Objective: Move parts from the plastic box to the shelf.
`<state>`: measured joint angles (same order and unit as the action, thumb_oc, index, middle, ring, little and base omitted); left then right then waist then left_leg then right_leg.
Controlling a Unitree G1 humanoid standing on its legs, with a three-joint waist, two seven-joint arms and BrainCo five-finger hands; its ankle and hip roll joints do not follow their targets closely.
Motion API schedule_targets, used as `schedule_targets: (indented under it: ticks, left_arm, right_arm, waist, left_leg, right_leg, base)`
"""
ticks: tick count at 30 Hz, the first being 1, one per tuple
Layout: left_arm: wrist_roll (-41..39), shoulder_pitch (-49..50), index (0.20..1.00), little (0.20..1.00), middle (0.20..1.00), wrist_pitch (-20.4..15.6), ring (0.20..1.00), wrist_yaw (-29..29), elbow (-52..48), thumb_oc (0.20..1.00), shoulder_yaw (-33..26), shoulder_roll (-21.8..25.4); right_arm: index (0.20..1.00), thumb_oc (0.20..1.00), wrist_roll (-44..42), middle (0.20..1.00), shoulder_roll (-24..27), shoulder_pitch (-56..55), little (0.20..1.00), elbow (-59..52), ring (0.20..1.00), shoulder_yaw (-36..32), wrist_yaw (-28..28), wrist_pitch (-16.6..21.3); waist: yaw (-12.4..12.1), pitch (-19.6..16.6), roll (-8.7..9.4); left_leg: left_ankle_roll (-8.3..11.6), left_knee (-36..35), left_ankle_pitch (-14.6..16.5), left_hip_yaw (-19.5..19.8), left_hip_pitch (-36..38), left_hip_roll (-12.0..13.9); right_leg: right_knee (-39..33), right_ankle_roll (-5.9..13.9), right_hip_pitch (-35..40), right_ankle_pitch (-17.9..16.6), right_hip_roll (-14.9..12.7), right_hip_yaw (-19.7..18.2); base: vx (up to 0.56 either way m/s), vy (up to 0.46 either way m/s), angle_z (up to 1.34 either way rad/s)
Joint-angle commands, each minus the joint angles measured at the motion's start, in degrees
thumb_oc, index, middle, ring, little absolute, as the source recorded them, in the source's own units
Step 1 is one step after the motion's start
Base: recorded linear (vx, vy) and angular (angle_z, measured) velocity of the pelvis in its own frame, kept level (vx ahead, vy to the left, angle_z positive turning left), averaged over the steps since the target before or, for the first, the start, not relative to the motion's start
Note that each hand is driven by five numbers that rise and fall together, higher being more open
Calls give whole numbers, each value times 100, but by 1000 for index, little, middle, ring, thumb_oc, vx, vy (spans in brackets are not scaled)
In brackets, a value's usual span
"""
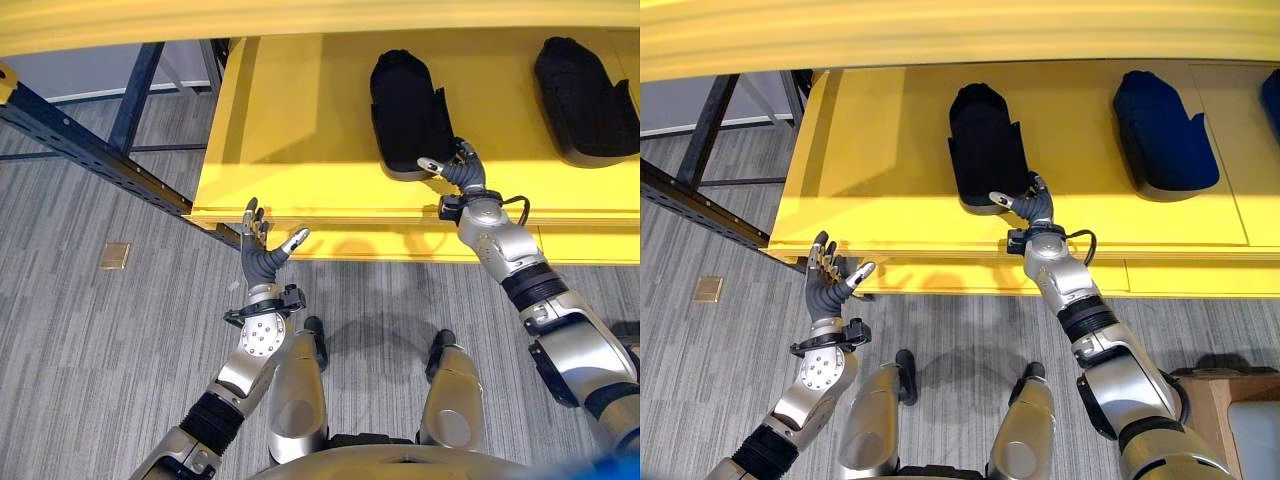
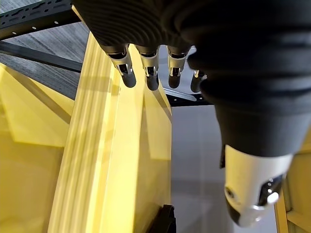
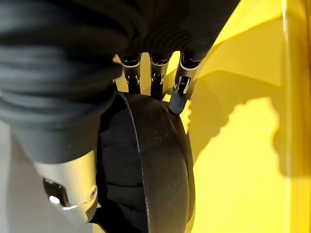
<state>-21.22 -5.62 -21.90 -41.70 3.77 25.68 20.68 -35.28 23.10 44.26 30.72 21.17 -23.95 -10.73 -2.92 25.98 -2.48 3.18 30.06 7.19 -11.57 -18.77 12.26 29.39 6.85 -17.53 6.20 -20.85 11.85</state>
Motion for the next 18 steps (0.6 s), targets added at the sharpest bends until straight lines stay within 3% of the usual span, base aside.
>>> schedule_targets:
  ticks: [1,18]
  left_arm:
    - [304,-75,1000,1000,1000,-399,1000,-161,-396,1000,-75,34]
    - [389,-76,1000,1000,1000,-353,1000,-295,-433,1000,-111,9]
  right_arm:
    - [1000,1000,-488,1000,-845,-645,1000,156,1000,648,352,-399]
    - [1000,1000,-605,1000,-878,-767,1000,126,1000,526,-114,-138]
  waist:
    - [-287,379,34]
    - [-271,378,49]
  left_leg:
    - [-199,104,326,-573,388,95]
    - [-213,123,339,-560,403,94]
  right_leg:
    - [364,-160,78,65,-15,544]
    - [375,-157,100,58,-12,532]
  base:
    - [0,0,0]
    - [0,0,0]
